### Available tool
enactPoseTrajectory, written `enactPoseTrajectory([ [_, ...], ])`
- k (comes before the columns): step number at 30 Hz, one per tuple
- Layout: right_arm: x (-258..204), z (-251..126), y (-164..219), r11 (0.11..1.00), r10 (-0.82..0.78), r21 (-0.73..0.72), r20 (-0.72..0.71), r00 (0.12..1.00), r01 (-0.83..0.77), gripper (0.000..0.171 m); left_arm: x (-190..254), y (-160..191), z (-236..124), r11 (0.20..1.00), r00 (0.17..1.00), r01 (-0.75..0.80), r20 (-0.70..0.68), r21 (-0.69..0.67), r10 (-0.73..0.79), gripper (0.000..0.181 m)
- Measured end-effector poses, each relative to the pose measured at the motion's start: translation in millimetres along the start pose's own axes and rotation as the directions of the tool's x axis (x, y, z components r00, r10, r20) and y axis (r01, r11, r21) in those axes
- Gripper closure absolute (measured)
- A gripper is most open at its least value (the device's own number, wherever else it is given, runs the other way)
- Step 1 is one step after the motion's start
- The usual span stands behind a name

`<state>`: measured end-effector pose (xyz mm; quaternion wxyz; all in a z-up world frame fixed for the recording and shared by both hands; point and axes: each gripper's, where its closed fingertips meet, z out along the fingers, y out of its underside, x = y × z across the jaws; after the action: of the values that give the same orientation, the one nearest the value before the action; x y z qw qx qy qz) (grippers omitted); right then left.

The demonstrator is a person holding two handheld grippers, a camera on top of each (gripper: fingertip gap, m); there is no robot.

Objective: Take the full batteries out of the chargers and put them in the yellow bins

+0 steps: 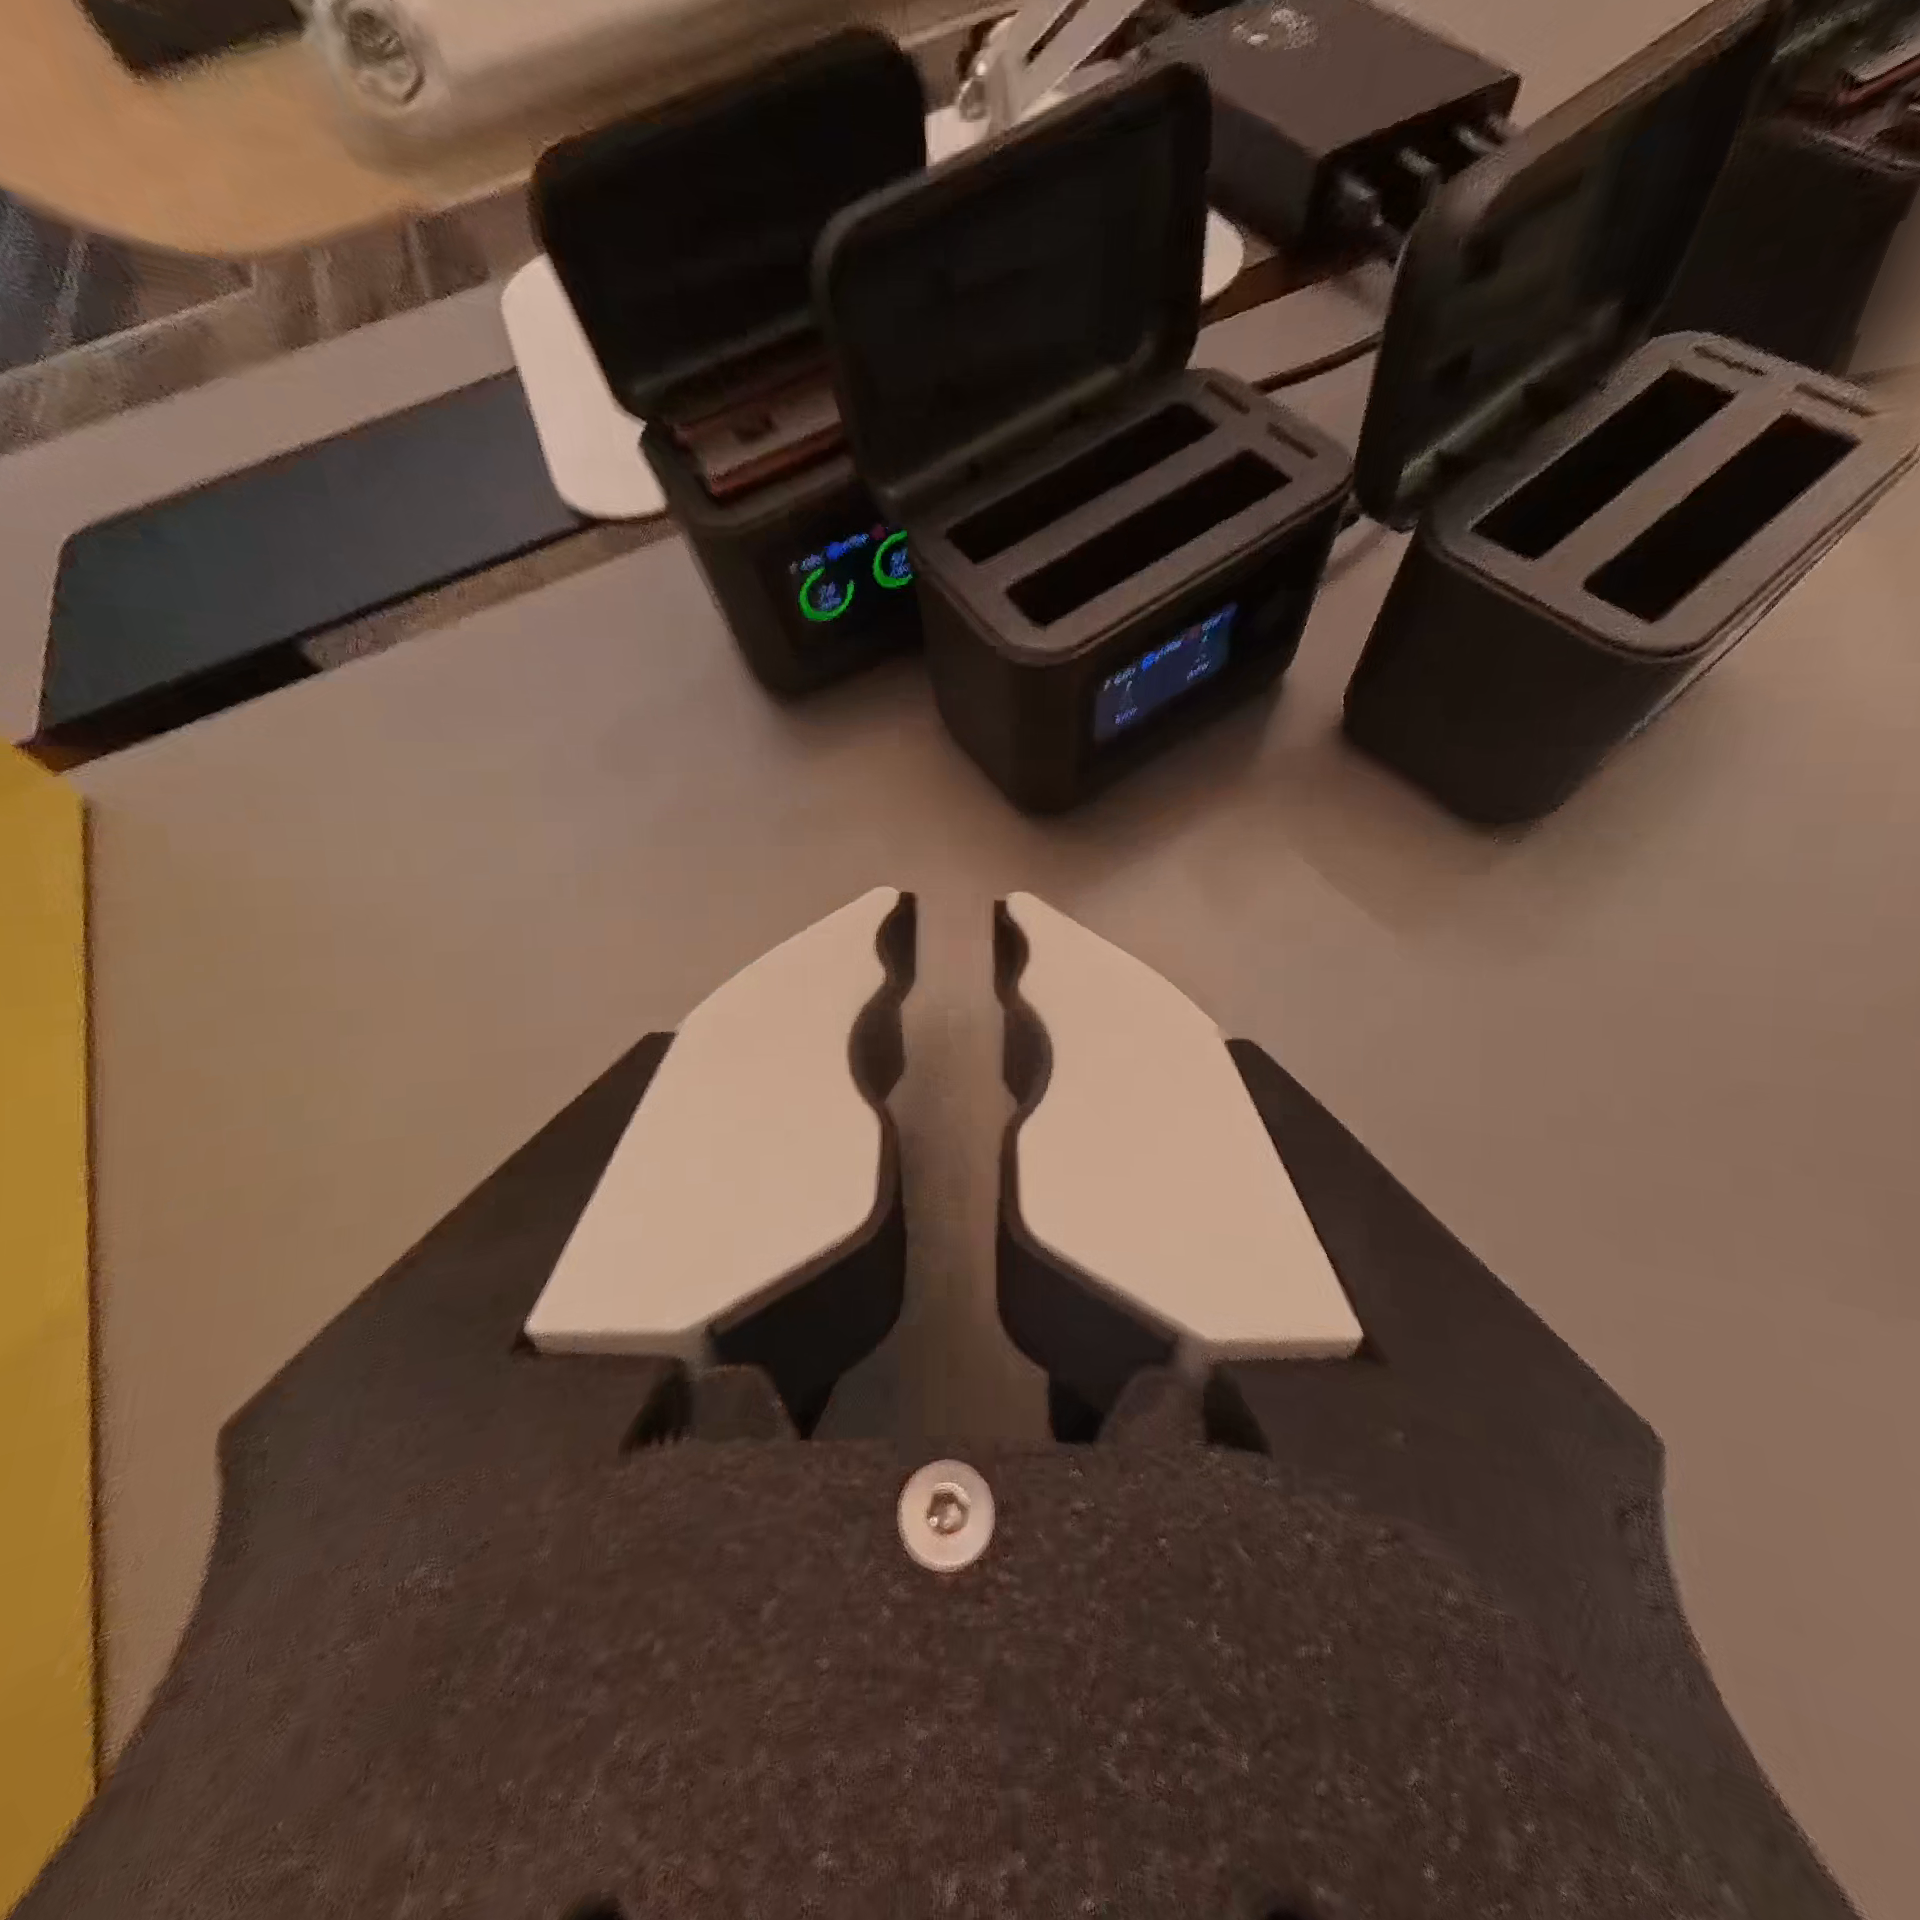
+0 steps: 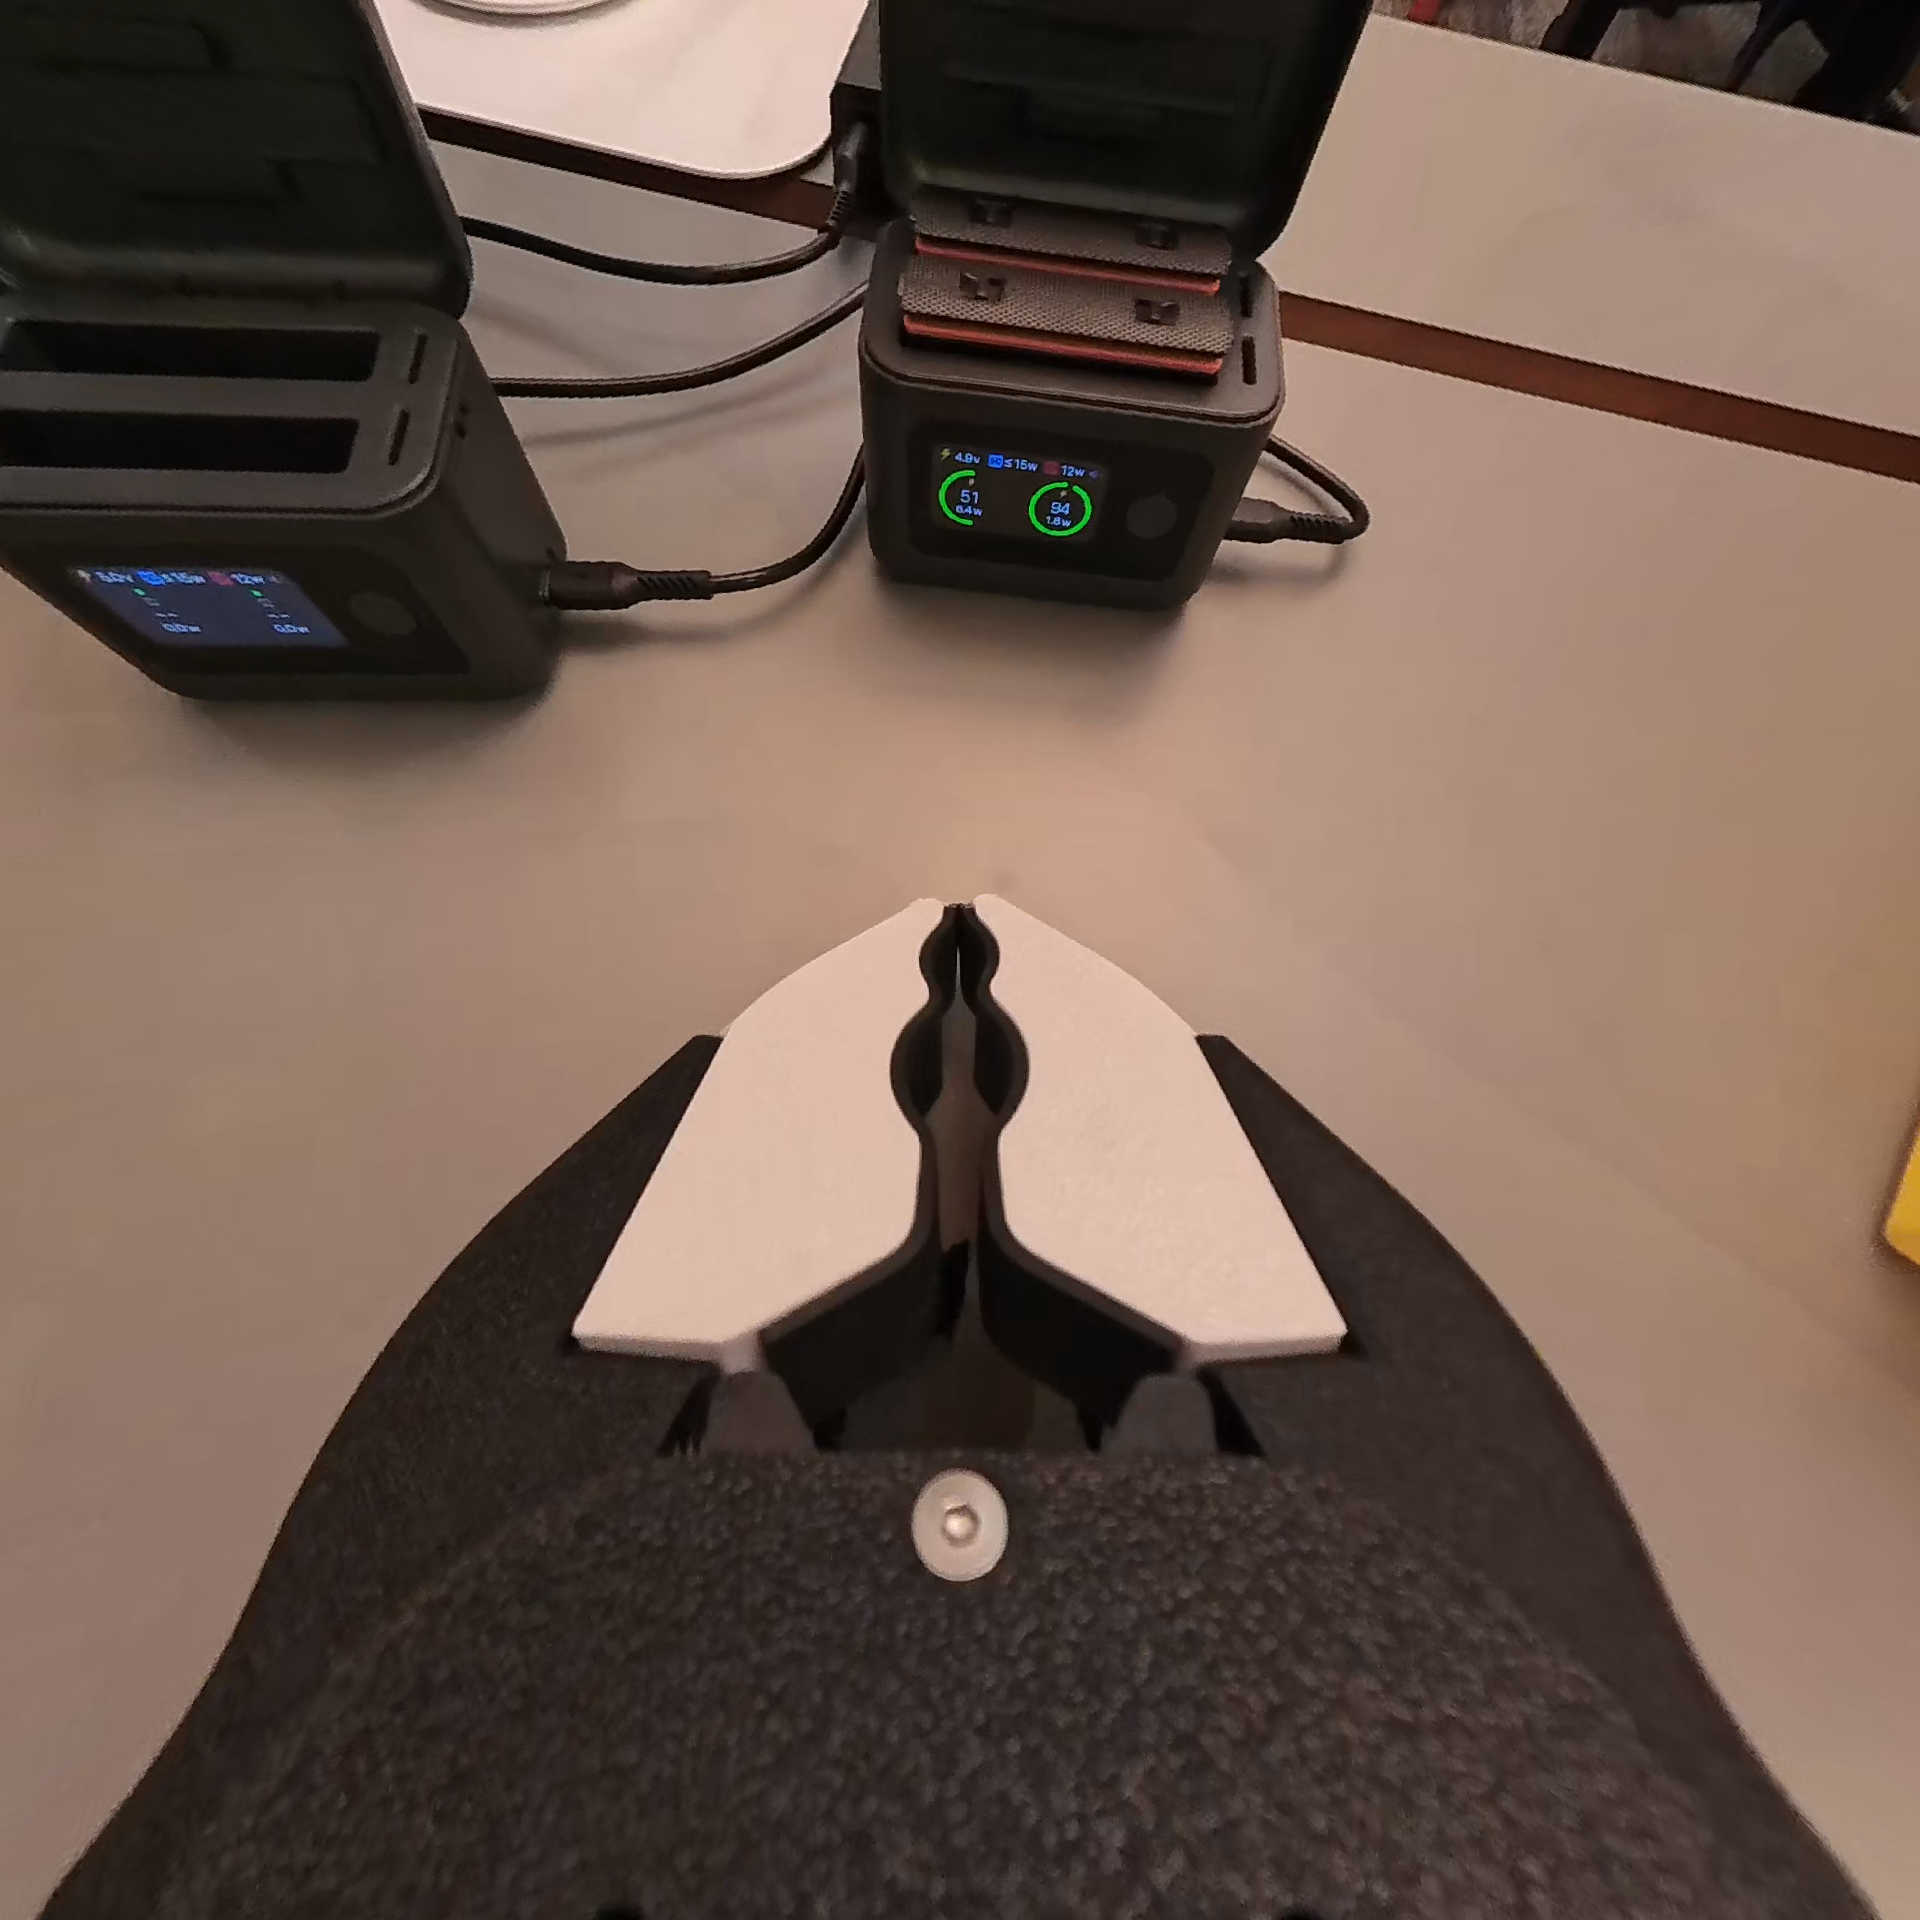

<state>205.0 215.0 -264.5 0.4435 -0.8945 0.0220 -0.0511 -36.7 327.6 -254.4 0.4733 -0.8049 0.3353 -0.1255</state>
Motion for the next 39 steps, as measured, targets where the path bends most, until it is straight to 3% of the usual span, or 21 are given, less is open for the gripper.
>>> enactPoseTrajectory([
  [7, -3, 1, 1, 1.000, -0.011, -0.009, 0.020, 1.000, 0.011, 0.170, 18, -14, 29, 0.999, 0.996, -0.045, -0.078, -0.025, 0.043, 0.138],
  [22, -2, 0, 0, 1.000, 0.022, 0.001, 0.034, 0.999, -0.022, 0.170, 50, -34, 48, 0.991, 0.977, -0.130, -0.172, 0.003, 0.129, 0.149],
  [27, 1, -1, -1, 0.999, 0.037, 0.005, 0.033, 0.999, -0.037, 0.170, 20, -65, 5, 0.988, 0.995, -0.059, -0.071, 0.143, 0.069, 0.155],
  [35, 4, -3, -3, 0.998, 0.062, 0.024, 0.036, 0.997, -0.063, 0.170, -56, -156, -135, 0.867, 0.999, -0.038, 0.053, 0.497, 0.014, 0.177],
  [39, 3, -3, -3, 0.998, 0.064, 0.024, 0.044, 0.997, -0.065, 0.169, -123, -161, -177, 0.869, 0.993, -0.102, 0.108, 0.485, 0.057, 0.181],
])
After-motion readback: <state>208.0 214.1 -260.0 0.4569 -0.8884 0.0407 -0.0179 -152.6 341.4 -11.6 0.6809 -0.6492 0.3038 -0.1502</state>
